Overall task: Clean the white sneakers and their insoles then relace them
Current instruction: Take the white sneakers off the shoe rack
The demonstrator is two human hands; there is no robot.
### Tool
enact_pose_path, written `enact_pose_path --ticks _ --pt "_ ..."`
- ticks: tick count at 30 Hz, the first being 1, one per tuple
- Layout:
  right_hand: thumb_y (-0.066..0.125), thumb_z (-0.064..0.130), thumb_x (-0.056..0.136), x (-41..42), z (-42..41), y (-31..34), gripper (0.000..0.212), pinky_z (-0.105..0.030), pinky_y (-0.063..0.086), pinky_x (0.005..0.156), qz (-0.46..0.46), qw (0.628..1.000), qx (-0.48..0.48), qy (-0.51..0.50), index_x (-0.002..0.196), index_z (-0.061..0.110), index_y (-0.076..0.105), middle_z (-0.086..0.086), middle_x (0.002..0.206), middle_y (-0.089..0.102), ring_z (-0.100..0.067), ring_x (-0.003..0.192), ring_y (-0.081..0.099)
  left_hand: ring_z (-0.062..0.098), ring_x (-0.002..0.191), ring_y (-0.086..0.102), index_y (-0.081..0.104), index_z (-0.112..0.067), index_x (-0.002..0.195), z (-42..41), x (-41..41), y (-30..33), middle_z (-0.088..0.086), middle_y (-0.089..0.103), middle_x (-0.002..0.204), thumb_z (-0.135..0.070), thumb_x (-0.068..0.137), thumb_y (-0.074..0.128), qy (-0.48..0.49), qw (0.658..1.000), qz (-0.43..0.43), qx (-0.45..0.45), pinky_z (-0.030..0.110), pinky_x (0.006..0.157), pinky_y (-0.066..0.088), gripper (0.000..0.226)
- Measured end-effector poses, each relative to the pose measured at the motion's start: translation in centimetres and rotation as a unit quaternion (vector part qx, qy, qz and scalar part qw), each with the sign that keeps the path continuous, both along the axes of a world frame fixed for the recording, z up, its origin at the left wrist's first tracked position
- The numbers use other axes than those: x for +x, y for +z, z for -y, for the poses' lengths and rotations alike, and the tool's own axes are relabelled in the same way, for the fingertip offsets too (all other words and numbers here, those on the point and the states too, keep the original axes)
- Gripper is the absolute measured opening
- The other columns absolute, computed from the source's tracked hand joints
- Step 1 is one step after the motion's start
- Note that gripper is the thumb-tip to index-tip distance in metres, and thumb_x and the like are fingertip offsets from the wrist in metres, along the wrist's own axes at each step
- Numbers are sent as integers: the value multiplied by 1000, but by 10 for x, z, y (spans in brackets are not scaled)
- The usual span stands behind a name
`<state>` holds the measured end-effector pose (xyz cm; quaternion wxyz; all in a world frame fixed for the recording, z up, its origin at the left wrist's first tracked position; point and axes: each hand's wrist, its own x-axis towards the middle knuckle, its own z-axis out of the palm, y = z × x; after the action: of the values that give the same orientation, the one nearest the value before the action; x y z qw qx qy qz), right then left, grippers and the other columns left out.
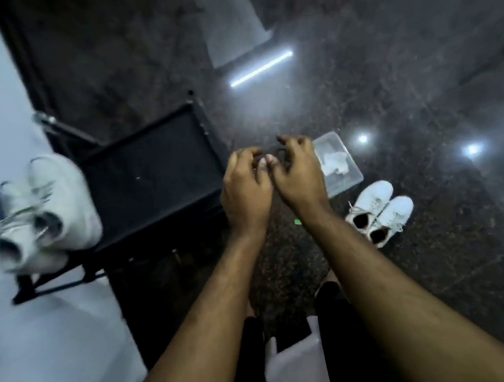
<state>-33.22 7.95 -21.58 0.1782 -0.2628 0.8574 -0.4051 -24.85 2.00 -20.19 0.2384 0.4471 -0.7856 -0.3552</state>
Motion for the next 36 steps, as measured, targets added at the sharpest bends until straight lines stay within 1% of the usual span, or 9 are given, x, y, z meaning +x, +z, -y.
enact_pose_path --ticks 3,5,13,15,19,24,27,31,36 --pt "63 25 91 62 45 43 44 -36 48 95 -12 995 -33 94 132 11 57 -10 120 53 -25 110 57 8 91 61 68 -17 104 29 70 44 -5 65 105 -17 92 63 92 995 -19 -32 12 78 43 13" --pt "62 27 93 106 76 62 45 -37 48 97 -7 987 -42 153 136 14 54 -7 127 50 -22 116 55 7 91 61 67 -16 104 47 118 61 -5 65 106 -15 92 63 150 987 -26 -42 9 80 41 13" --pt "60 32 96 222 158 79 44 -41 55 84 -46 954 -19 296 137 20 50 -2 128 47 -20 110 56 15 90 62 67 -14 110 102 258 67 1 66 107 -14 91 65 288 957 -8 -39 25 82 48 19" --pt "61 30 95 242 173 75 43 -44 55 80 -57 946 -4 319 135 21 50 -2 127 48 -22 103 59 16 93 63 68 -14 110 113 285 62 1 65 110 -12 90 65 305 952 -2 -30 26 85 49 20" --pt "61 26 93 280 204 64 51 -44 54 76 -85 919 19 384 141 21 45 0 135 47 -28 100 63 20 102 64 66 -17 109 140 333 36 0 58 127 -13 88 65 333 942 29 -8 43 85 55 21" --pt "52 29 96 320 236 30 64 -45 49 74 -137 877 129 443 153 18 24 -6 148 39 -39 109 58 27 130 53 60 -18 133 179 371 -2 -2 35 158 -16 92 62 287 947 108 94 46 102 47 41" --pt "55 26 93 328 243 1 57 -44 46 70 -142 858 194 453 143 9 32 -14 131 45 -42 105 58 23 141 40 49 -19 145 195 383 -19 -3 33 160 -18 94 61 212 955 182 100 43 109 41 53" --pt "55 20 91 322 251 -20 32 -41 40 63 -170 847 216 456 121 12 48 -12 119 48 -42 97 60 36 122 54 48 -19 139 210 385 -35 5 39 149 -23 93 62 144 942 299 40 45 89 47 49" --pt "50 22 94 312 248 2 23 -38 34 65 -180 846 177 469 114 16 59 -14 113 56 -42 97 60 38 101 62 61 -12 106 215 368 -27 10 57 116 -10 89 62 197 945 263 -12 46 75 50 18"
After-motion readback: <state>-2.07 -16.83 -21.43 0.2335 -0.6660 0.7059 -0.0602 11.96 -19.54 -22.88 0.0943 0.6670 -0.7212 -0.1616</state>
